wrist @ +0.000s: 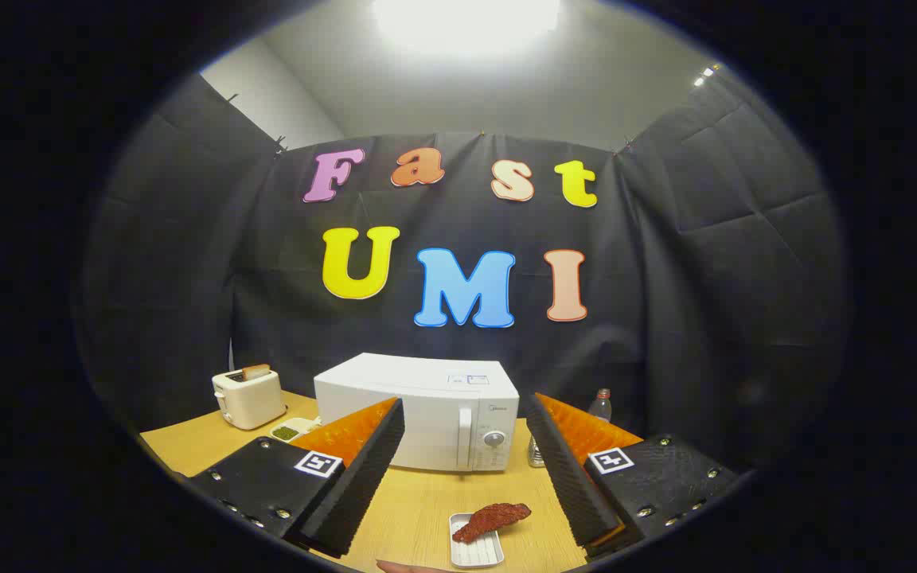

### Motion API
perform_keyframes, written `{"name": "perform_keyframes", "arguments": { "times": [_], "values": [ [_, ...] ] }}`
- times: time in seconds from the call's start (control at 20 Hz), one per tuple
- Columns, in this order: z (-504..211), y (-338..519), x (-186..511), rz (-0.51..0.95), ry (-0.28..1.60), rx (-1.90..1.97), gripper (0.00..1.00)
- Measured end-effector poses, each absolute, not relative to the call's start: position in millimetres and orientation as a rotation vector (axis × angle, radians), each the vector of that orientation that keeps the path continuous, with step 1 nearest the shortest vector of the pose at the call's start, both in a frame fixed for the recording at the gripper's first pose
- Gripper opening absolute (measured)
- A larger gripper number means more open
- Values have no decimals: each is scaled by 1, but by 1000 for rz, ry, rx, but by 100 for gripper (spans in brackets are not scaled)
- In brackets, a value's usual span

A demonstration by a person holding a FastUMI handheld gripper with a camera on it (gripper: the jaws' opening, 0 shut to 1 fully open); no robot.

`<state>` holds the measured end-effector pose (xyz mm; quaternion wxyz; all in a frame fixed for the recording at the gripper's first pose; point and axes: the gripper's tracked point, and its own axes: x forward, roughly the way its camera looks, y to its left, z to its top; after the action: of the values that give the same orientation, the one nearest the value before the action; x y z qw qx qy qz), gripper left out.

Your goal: Open the microwave, put the food inside, and close the microwave door.

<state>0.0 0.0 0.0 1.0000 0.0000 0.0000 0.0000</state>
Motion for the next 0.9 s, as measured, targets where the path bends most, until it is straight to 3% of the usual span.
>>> {"name": "perform_keyframes", "arguments": {
  "times": [0.9],
  "values": [
    [1,24,-8,33,-8,-1,97]
  ]
}}
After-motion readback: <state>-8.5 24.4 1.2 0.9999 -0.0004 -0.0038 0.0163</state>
